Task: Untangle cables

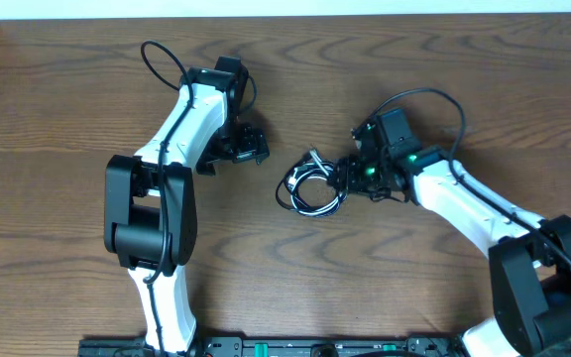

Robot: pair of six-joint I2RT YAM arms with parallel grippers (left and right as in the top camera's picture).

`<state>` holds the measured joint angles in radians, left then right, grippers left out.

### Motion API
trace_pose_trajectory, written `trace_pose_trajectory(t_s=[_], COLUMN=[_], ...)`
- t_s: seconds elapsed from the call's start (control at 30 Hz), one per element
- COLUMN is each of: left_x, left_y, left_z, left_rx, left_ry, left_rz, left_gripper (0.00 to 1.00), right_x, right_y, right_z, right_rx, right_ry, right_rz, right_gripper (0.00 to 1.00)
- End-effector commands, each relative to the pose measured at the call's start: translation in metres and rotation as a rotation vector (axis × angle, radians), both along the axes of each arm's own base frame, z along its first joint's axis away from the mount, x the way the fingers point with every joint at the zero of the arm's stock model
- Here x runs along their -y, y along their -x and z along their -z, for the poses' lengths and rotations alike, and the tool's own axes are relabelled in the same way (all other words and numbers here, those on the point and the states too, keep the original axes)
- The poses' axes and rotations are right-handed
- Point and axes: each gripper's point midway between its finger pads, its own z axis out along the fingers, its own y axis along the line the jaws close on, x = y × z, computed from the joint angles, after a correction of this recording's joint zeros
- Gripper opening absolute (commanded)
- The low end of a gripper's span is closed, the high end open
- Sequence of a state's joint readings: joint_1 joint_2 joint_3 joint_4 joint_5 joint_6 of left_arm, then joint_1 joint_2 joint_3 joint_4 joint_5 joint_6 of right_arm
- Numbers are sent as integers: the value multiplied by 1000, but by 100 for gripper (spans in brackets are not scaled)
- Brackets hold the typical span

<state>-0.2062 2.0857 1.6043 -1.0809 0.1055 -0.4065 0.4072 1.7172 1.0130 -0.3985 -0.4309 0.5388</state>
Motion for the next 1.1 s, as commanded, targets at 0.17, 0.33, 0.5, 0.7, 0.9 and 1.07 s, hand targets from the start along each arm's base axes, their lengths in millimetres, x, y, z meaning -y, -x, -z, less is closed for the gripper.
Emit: trace_pose_trajectory(t_s=[0.17, 0.33, 0.5, 0.7, 0.9, 1.07], left_x=[-4, -4, -4, -4, -4, -4], left_y=[1, 1, 1, 1, 1, 1], left_z=[3, 3, 3, 3, 3, 3], left_rx=[-11, -11, -11, -11, -11, -11], left_ry=[-15, -15, -15, -15, -15, -15], left_rz=[3, 3, 3, 3, 3, 3], left_gripper=[98, 98, 98, 98, 98, 98], right_x=[12, 1, -4, -4, -18, -24], right_y=[-21, -20, -19, -20, -23, -31], right_z=[-12, -15, -15, -7, 2, 1], right_rx=[149, 214, 236, 247, 295, 367], right_ry=[72, 82, 98, 157, 161, 175], right_rz=[-56, -144, -161, -156, -217, -268], right_gripper=[38, 53, 53, 52, 43, 5])
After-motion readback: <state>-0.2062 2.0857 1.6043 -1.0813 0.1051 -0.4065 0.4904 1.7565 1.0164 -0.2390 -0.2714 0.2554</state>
